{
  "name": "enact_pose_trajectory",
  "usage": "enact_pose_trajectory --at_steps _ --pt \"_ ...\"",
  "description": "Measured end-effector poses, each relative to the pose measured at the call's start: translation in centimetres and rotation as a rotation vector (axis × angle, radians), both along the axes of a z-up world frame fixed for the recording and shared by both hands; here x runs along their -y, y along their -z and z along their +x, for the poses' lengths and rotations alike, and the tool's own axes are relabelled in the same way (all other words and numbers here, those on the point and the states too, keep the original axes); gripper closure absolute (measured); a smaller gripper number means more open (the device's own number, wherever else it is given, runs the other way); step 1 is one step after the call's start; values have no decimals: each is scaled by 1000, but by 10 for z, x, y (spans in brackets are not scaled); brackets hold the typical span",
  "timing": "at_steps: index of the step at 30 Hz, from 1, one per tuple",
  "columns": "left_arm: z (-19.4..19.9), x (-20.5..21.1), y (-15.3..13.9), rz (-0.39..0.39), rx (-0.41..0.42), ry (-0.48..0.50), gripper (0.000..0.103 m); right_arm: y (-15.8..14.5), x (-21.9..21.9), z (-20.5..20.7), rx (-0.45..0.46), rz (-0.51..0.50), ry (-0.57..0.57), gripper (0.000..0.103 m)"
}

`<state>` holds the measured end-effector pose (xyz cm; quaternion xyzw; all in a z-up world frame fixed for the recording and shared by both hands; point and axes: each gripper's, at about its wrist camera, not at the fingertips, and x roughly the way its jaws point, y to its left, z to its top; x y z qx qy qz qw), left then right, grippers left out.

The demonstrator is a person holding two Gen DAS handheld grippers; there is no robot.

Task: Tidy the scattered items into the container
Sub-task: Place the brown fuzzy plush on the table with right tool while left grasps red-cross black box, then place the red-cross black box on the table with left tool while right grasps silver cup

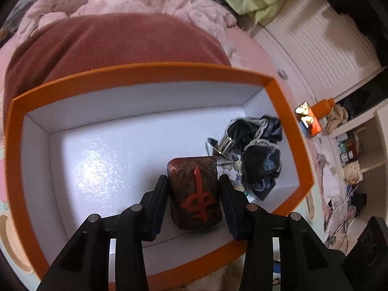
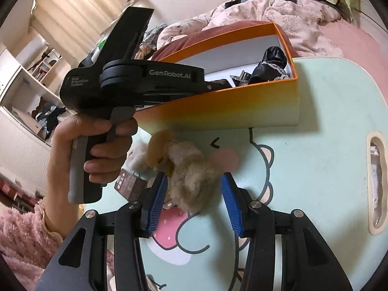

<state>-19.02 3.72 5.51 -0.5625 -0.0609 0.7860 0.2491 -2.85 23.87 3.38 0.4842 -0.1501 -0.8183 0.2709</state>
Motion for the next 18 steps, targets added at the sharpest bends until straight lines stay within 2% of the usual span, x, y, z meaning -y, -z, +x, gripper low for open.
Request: enact_pose_trajectory --at_steps 3,6,9,13,18 --pt "14 17 -34 86 -83 -8 63 -5 2 2 -25 21 -1 56" --pt "40 39 -68 118 -182 -9 62 -5 -1 5 -34 28 2 56" --pt "70 63 -82 144 -213 -4 62 -4 -6 3 -30 32 11 56" --pt "101 99 -72 92 -225 -64 62 -5 -7 -1 -33 46 29 56" --pt "110 162 -30 45 -136 -252 62 -16 -7 -6 -58 79 47 56"
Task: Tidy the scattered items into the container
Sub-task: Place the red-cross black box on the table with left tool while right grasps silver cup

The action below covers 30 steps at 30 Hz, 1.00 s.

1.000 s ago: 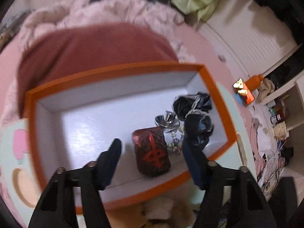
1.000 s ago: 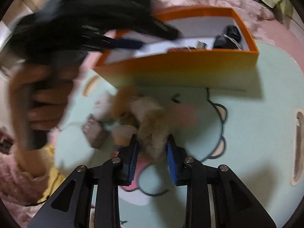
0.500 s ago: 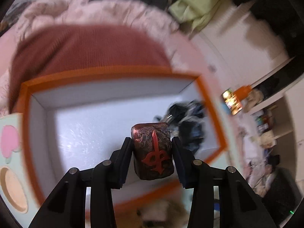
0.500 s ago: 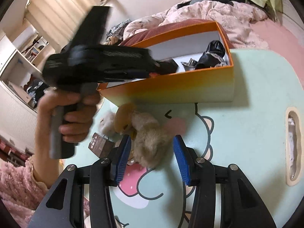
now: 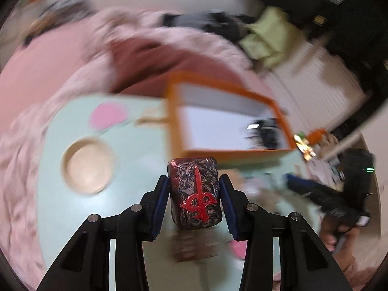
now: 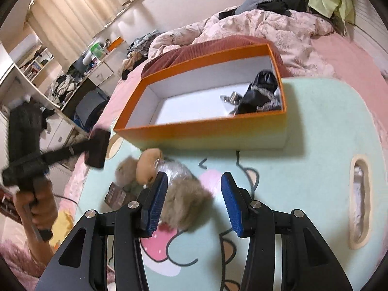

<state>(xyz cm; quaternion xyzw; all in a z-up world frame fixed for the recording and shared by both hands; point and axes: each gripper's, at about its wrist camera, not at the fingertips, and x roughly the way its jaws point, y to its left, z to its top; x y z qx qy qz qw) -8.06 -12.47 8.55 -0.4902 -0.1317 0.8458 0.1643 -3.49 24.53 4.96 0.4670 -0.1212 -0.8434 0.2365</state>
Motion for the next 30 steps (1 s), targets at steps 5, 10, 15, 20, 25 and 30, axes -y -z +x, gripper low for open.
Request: enact_pose_trajectory --at_steps 5,10,15,20,25,30 --pt "1 15 32 -70 27 -81 62 -30 -1 -23 -59 24 8 56" --pt "5 -9 45 -68 23 -37 62 -54 1 -73 -32 135 80 60" --pt "10 -25 45 -109 -7 11 58 -28 33 -122 128 244 -16 76" --pt "13 -12 41 -57 -19 -15 36 2 54 -143 222 402 -53 77" --pt "10 0 40 -11 -14 -47 35 23 62 -146 261 488 -70 77" --pt "13 0 36 2 -31 -44 35 22 65 -145 204 495 -69 100"
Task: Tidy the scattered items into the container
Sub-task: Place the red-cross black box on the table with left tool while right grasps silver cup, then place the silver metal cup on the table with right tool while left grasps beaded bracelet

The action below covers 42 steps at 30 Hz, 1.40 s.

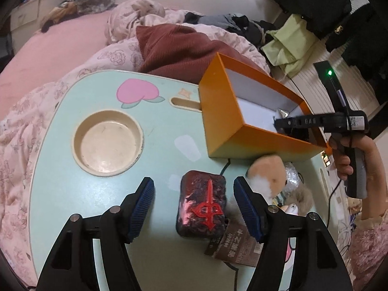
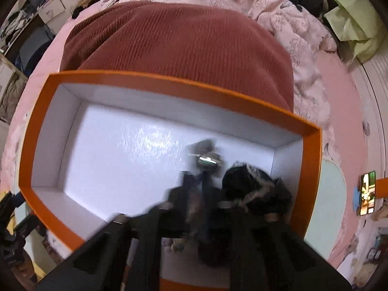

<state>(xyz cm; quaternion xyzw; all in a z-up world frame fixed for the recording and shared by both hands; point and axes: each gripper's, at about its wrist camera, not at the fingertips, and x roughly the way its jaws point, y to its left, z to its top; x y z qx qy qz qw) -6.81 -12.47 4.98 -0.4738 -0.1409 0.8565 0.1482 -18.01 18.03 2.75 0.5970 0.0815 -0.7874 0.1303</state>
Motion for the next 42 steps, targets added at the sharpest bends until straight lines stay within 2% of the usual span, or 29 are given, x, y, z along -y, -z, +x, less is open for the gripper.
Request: enact_pose_trajectory --at_steps 3,6,9,11,12,13,15,20,22,25,29,31,33,37,40,42 --pt "2 1 -6 7 -13 5 35 -21 -14 8 -76 -126 11 101" --pt "1 0 -10 11 -21 2 35 -58 -31 27 -186 -185 12 101" --pt "-4 -4 -10 22 -17 6 35 -75 -40 30 -157 -247 -10 99" --pt "-5 -9 -10 29 -14 13 36 -71 -38 26 -137 -233 -5 83" --pt "-5 -12 -11 35 -14 18 36 -66 -35 24 -137 -194 2 72" --pt "-5 -14 -11 39 -13 24 35 -61 -28 25 -136 -169 3 66" --pt "-3 -17 -11 40 -8 40 35 -44 -15 14 -115 -155 -13 64" --pt "-3 -15 -6 1 12 39 36 -4 -3 -10 -79 -40 19 64" --pt "-4 -12 -5 6 16 34 35 -4 -4 -10 -109 -55 27 77" --pt "-6 -11 -9 9 9 34 35 -10 -11 -8 -103 -149 43 77" --pt "-10 -16 -24 9 -14 55 36 -40 -25 19 -217 -289 24 77" --pt "-13 -21 -34 13 -32 73 35 -56 -39 38 -245 -401 -2 77" --pt "-18 -29 -47 20 -54 104 35 -66 -52 63 -248 -494 -47 77" --pt "-36 -56 -72 20 -79 190 35 -62 -69 110 -203 -577 -109 77" --pt "-60 -82 -78 67 9 244 36 -42 -77 136 -173 -548 -79 77" --pt "-78 -106 -74 95 97 311 46 -27 -80 144 -145 -542 -49 77"
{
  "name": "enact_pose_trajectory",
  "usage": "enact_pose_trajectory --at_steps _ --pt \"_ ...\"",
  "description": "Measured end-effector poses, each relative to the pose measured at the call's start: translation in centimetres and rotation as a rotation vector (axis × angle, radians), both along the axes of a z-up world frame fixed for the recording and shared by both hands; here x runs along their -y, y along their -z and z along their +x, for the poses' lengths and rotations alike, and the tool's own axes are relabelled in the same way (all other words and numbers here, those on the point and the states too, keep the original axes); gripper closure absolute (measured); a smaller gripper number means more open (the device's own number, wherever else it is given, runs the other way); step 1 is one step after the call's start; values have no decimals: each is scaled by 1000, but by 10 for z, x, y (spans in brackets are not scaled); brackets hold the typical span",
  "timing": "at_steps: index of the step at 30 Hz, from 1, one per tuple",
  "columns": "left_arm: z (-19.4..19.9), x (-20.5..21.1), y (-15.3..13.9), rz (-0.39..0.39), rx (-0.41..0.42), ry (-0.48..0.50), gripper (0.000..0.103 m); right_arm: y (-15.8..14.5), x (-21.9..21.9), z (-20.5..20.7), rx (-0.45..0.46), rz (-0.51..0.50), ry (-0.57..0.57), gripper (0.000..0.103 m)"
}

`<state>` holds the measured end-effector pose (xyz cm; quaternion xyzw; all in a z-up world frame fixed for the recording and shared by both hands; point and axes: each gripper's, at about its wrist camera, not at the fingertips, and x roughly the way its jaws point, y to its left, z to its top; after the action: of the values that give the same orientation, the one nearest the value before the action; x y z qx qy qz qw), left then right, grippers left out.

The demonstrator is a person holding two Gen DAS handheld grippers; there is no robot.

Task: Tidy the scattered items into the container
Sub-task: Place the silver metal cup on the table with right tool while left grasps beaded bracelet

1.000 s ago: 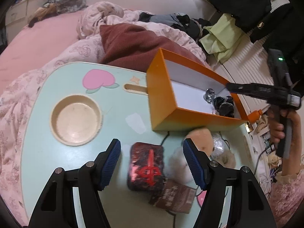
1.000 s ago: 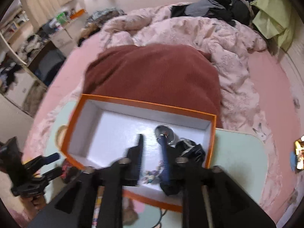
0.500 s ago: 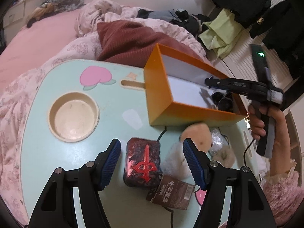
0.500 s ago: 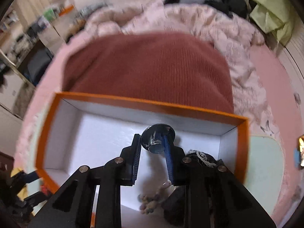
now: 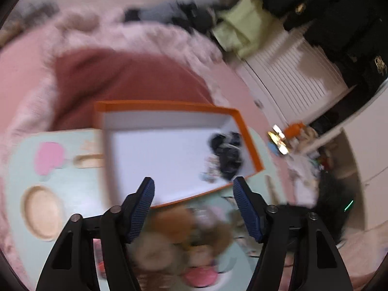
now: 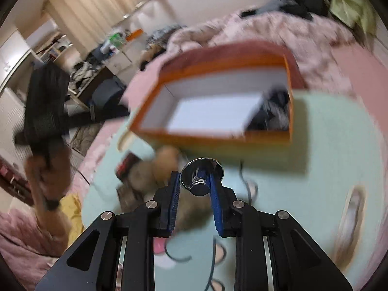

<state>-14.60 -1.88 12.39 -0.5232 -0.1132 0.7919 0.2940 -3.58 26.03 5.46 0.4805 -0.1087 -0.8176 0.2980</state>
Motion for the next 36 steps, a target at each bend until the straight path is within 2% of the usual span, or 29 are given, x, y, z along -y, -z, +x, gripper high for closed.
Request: enact_pose_trajectory --at_steps 4,6,8,12,16,19,20,22,25,33,35,36 --pt "-20 -47 6 -87 30 106 51 27 -2 8 75 -31 23 77" --pt "-32 -62 18 -105 83 126 73 30 -2 11 60 -48 46 77" --pt "-41 -70 30 -98 152 133 80 31 -3 9 55 -71 70 76" --pt "-47 -83 52 -105 236 153 80 31 -16 8 40 -116 112 75" --pt "-42 -91 59 -87 279 192 80 34 -26 6 53 -158 122 75" --pt "-39 -97 63 -130 255 204 80 38 -30 4 73 -184 132 75" --pt "-40 -98 67 -142 246 203 76 40 -31 4 76 -188 134 75" --pt "-43 -97 73 -201 224 186 77 40 -31 4 75 -186 130 75" --pt "-42 -95 74 -258 159 186 78 40 -29 4 71 -181 121 75" --pt "-48 -67 71 -456 23 80 81 43 -30 6 84 -181 125 75" --pt "-50 -56 69 -436 25 49 81 44 -30 7 88 -181 127 75" --pt "-51 -49 66 -390 33 40 81 44 -30 7 89 -180 127 75"
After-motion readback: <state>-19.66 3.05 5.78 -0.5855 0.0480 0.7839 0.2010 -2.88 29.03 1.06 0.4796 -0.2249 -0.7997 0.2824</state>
